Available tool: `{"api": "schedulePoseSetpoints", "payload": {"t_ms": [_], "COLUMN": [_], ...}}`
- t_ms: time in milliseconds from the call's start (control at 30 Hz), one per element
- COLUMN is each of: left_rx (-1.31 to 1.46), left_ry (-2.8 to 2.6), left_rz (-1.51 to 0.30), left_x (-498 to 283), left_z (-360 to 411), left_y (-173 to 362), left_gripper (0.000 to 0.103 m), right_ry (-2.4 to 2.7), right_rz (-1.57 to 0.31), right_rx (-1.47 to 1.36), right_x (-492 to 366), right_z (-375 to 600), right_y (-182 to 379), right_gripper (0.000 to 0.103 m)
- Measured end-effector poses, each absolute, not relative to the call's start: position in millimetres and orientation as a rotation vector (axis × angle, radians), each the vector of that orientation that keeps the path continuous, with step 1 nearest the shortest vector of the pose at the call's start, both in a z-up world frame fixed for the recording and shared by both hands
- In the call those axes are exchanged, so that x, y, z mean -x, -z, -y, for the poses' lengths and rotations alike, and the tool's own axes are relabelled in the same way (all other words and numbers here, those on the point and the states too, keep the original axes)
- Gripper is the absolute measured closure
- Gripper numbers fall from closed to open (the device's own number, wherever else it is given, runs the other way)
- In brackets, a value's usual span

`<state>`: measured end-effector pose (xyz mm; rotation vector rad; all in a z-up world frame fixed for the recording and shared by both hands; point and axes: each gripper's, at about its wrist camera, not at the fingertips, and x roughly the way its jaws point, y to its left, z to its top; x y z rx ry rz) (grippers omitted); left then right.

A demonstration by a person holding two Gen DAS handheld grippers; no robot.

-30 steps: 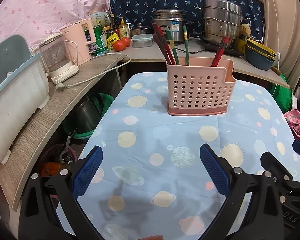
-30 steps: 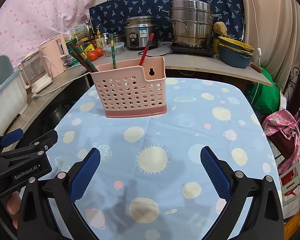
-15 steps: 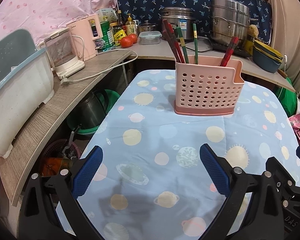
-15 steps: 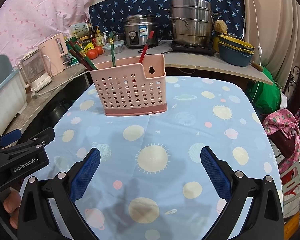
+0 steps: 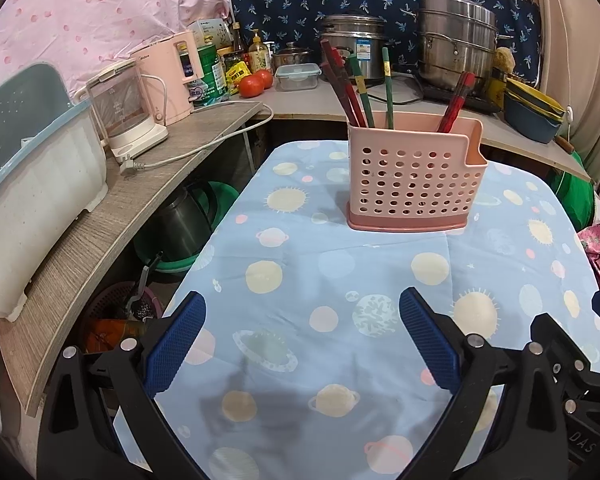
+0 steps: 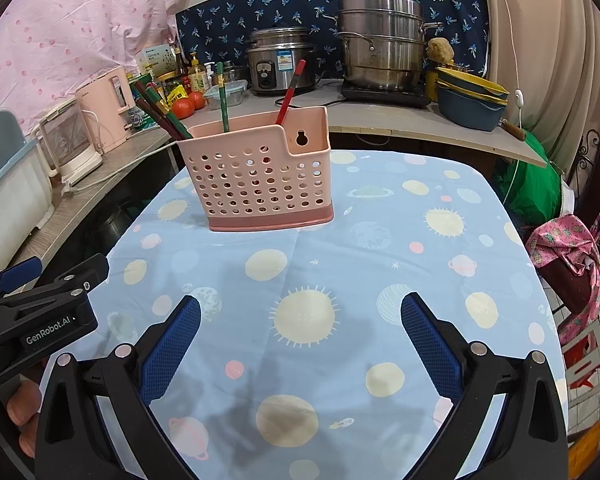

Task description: Organize utensils

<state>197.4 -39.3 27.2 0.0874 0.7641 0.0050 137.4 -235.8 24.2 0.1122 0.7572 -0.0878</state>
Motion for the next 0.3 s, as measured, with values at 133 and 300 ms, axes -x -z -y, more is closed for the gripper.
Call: {"api": "schedulePoseSetpoints", "payload": {"t_ms": [133,300], "left_rx": [-0.092,-0.087], "left_ry": [-0.012,-0.002], "left_rz": [-0.752,-0.733], "left_x": [-197.0,-195.2], "left_z": [40.5,41.6], "left_y": [-29.2,-31.6], "left_gripper": [0.01,0.01], "right_ry": [0.089,0.096], "right_rz": [-0.757,-0.757], "right_rx": [-0.112,-0.115], "right_x": [-137.4,-136.6], "right_z": [236.0,236.7], "right_y": [-24.2,-22.2], "right_gripper": [0.006,0.006]}}
